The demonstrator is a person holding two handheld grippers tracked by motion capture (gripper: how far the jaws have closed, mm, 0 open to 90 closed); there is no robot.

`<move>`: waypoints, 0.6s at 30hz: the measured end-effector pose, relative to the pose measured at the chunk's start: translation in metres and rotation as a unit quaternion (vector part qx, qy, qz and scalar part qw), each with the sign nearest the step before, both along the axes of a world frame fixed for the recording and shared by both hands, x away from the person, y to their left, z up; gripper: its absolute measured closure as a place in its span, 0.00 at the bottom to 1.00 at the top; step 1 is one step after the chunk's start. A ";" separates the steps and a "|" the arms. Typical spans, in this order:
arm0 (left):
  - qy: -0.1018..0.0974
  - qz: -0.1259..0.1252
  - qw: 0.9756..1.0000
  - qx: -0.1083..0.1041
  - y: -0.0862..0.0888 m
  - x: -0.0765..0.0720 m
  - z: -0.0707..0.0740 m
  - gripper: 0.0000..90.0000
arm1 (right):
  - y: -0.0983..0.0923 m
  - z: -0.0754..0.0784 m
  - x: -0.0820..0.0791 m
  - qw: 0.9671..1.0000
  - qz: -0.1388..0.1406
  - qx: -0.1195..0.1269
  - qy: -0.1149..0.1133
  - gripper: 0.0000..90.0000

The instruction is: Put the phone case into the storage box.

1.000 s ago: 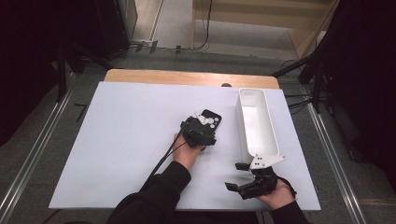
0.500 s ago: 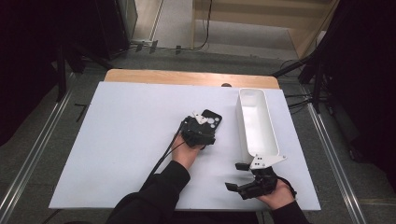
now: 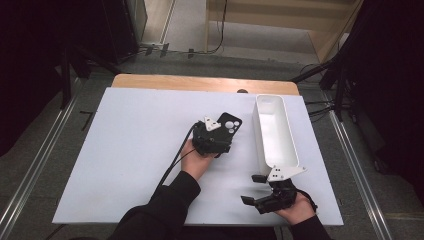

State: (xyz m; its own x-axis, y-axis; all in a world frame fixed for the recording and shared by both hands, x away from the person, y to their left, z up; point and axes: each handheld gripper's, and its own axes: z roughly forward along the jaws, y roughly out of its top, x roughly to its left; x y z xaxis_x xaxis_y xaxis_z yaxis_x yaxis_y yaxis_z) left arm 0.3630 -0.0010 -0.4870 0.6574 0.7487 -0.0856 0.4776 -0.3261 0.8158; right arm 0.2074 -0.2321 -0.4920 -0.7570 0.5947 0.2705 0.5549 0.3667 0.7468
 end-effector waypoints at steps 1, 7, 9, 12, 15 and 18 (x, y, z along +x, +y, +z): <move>-0.001 -0.001 1.000 0.000 0.001 0.000 0.002 0.16 | 0.000 0.000 0.000 1.000 0.000 0.000 0.000 0.15; -0.007 -0.019 1.000 -0.021 0.009 -0.002 0.012 0.16 | 0.000 0.000 0.000 1.000 -0.001 -0.001 -0.001 0.15; -0.003 -0.029 0.999 -0.030 0.014 -0.003 0.017 0.16 | 0.000 -0.001 0.001 1.000 0.001 -0.004 -0.002 0.15; -0.002 -0.038 0.998 -0.049 0.022 -0.005 0.023 0.16 | 0.001 -0.001 0.000 1.000 0.001 -0.002 -0.003 0.15; -0.014 -0.051 0.997 -0.060 0.029 -0.009 0.026 0.16 | 0.001 -0.001 0.001 1.000 -0.001 -0.003 -0.005 0.15; -0.009 -0.059 0.996 -0.062 0.036 -0.011 0.026 0.16 | 0.002 -0.001 0.000 1.000 -0.001 -0.002 -0.002 0.15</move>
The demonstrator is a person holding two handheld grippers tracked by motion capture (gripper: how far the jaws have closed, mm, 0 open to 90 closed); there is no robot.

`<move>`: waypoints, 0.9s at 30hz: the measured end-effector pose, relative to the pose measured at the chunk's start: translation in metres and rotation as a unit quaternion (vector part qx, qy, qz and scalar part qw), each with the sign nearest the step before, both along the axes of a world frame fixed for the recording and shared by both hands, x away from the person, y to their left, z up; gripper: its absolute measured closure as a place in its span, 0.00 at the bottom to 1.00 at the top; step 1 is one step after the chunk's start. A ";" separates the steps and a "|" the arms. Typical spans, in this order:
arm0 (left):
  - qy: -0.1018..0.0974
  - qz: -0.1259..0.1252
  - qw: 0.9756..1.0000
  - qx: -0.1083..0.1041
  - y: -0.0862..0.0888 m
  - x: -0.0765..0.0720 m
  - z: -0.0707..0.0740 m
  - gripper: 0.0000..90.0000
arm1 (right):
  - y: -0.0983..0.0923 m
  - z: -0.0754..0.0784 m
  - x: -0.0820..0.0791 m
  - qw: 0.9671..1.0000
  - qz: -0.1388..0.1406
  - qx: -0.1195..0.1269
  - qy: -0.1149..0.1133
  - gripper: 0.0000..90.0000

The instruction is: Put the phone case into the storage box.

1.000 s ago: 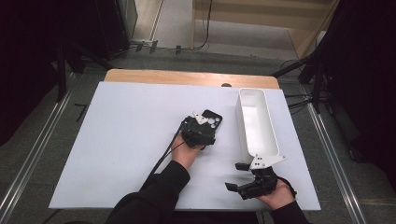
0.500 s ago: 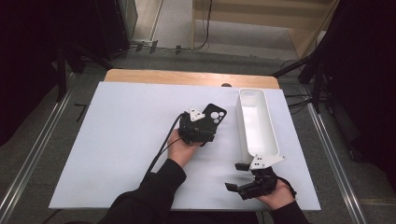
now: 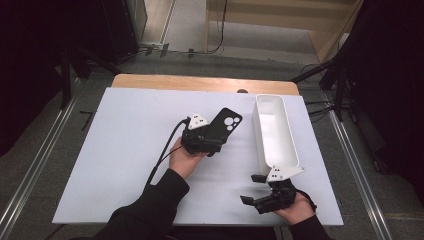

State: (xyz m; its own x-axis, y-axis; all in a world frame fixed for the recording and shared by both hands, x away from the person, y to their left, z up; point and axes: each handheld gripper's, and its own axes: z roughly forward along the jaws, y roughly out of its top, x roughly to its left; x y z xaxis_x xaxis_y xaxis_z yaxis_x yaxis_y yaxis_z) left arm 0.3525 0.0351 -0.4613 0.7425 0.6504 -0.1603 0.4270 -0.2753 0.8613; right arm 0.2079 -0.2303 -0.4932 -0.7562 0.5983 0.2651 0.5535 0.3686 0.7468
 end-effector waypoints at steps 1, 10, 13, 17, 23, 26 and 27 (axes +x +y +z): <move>0.000 0.000 1.000 0.000 0.000 0.000 0.000 0.16 | 0.000 0.000 0.000 1.000 0.000 0.000 0.000 0.15; 0.000 -0.019 1.000 -0.021 0.023 -0.006 0.005 0.16 | 0.001 0.000 0.000 1.000 0.002 0.001 -0.002 0.15; 0.001 -0.021 0.999 -0.028 0.026 -0.008 0.005 0.16 | 0.001 0.000 0.001 1.000 0.002 0.001 -0.004 0.15; -0.005 -0.031 0.999 -0.027 0.031 -0.015 0.007 0.16 | 0.001 0.000 0.000 1.000 0.002 0.001 -0.004 0.15; -0.007 -0.037 0.999 -0.030 0.043 -0.023 0.009 0.16 | 0.001 0.001 0.000 1.000 0.003 0.004 -0.008 0.15; -0.010 -0.035 0.999 -0.027 0.048 -0.025 0.008 0.16 | 0.001 0.001 -0.001 1.000 0.002 0.004 -0.008 0.15; -0.014 -0.032 0.999 -0.022 0.053 -0.026 0.008 0.16 | 0.001 0.001 -0.001 1.000 0.005 0.005 -0.011 0.15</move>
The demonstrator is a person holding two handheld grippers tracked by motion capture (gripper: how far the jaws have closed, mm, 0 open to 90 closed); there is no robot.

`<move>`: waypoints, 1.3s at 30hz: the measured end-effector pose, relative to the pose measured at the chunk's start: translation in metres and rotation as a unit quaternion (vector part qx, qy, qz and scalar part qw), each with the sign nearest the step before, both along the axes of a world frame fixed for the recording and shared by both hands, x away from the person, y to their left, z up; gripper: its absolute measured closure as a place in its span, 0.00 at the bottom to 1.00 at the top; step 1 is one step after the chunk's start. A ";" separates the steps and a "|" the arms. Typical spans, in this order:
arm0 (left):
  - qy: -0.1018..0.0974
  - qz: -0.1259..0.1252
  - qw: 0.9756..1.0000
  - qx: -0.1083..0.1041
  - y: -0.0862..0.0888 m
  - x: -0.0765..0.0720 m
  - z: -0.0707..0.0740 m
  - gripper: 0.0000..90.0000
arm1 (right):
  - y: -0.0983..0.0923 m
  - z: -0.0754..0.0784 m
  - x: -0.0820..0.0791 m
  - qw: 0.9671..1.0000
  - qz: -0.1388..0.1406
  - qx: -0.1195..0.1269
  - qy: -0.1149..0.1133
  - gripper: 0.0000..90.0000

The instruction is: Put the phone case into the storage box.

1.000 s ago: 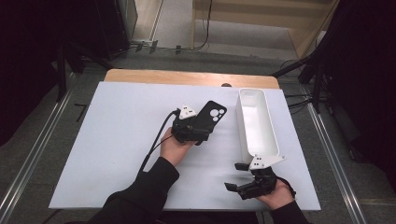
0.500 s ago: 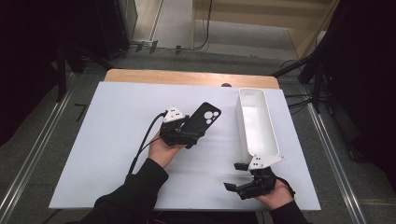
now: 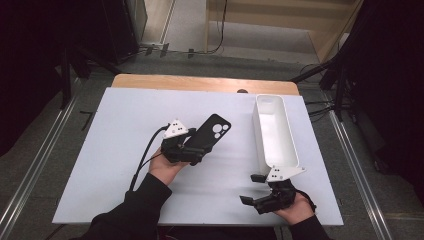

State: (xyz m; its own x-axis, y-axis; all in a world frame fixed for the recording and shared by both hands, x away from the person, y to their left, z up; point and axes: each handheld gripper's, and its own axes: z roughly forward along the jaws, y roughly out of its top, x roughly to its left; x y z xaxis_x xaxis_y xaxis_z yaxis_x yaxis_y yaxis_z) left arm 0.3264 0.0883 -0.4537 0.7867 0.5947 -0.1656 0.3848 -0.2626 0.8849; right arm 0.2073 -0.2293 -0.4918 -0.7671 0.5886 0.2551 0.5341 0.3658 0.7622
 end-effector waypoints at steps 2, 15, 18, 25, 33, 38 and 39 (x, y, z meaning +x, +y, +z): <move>-0.001 0.003 1.000 0.001 0.003 -0.001 -0.001 0.16 | 0.001 0.000 -0.001 1.000 0.002 -0.004 -0.006 0.15; -0.011 0.040 0.999 0.005 0.030 -0.011 -0.009 0.16 | 0.009 0.004 -0.004 1.000 0.004 0.005 -0.027 0.15; -0.011 0.050 0.999 -0.001 0.033 -0.014 -0.011 0.16 | 0.012 0.007 -0.005 0.999 -0.007 0.018 -0.036 0.15; -0.016 0.063 0.998 -0.012 0.038 -0.022 -0.013 0.16 | 0.020 0.016 -0.003 0.999 -0.016 0.019 -0.045 0.15; -0.021 0.078 0.997 -0.022 0.040 -0.028 -0.016 0.16 | 0.031 0.026 0.004 0.999 -0.023 0.025 -0.029 0.15; -0.027 0.084 0.996 -0.025 0.039 -0.031 -0.017 0.16 | 0.035 0.031 0.009 0.999 -0.038 0.025 -0.023 0.15; -0.029 0.087 0.995 -0.024 0.039 -0.034 -0.017 0.16 | 0.037 0.034 0.012 0.998 -0.042 0.030 -0.024 0.15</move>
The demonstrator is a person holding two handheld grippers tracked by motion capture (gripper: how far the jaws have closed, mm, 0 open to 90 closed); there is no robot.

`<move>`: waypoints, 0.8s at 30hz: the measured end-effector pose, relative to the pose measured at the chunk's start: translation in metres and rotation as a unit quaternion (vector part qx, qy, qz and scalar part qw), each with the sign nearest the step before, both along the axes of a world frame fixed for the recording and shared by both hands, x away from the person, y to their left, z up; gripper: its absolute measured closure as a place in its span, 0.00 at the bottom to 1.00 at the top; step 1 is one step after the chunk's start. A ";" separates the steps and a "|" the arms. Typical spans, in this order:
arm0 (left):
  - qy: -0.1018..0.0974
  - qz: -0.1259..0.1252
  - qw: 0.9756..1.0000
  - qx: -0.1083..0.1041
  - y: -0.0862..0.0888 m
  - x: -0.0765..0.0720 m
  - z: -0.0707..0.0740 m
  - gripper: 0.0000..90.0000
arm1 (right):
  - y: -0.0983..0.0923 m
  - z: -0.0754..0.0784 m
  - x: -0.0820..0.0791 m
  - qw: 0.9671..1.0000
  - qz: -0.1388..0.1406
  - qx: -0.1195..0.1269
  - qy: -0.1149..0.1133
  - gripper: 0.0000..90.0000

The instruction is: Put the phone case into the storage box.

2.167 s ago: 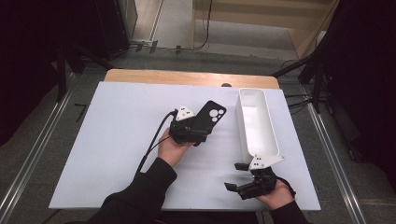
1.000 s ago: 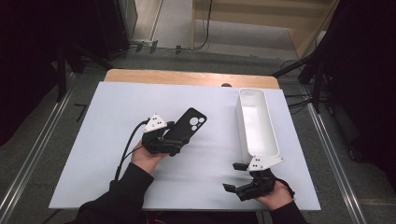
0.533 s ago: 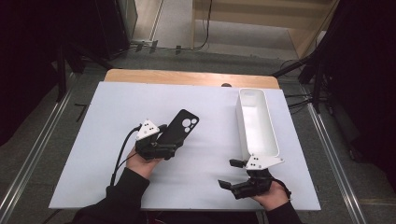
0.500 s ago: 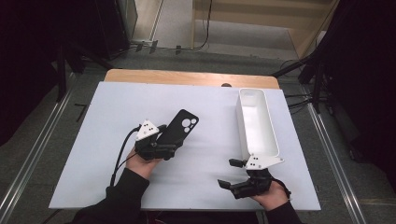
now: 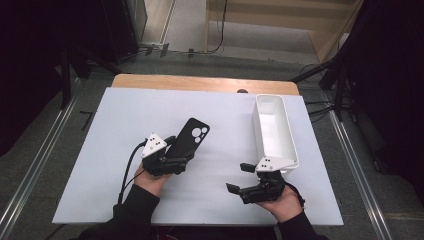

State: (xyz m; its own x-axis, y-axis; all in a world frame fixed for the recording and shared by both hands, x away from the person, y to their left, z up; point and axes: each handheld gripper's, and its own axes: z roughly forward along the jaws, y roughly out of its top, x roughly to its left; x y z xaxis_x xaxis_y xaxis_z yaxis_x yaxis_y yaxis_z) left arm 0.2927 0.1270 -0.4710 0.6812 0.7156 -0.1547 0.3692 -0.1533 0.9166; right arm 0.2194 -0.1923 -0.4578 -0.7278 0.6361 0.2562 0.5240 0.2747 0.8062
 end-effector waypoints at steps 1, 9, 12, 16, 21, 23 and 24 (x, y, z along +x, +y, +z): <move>-0.001 0.001 1.000 0.000 0.000 -0.001 0.000 0.16 | 0.001 0.002 0.002 1.000 -0.005 0.001 0.000 0.15; 0.007 0.015 1.000 -0.017 0.000 -0.006 -0.002 0.16 | 0.006 0.012 0.011 1.000 -0.024 0.016 0.003 0.15; 0.009 0.019 1.000 -0.022 -0.001 -0.007 -0.002 0.16 | 0.009 0.015 0.015 0.999 -0.031 0.024 0.006 0.15; 0.010 0.026 0.999 -0.033 -0.001 -0.009 -0.003 0.15 | 0.014 0.020 0.023 0.998 -0.041 0.042 0.013 0.15; 0.007 0.037 0.998 -0.045 -0.001 -0.010 -0.005 0.15 | 0.022 0.028 0.031 0.998 -0.042 0.045 0.010 0.15; 0.005 0.039 0.998 -0.048 -0.001 -0.011 -0.005 0.15 | 0.025 0.030 0.033 0.998 -0.042 0.049 0.013 0.15; 0.005 0.039 0.998 -0.048 -0.001 -0.011 -0.005 0.15 | 0.025 0.030 0.033 0.998 -0.042 0.049 0.013 0.15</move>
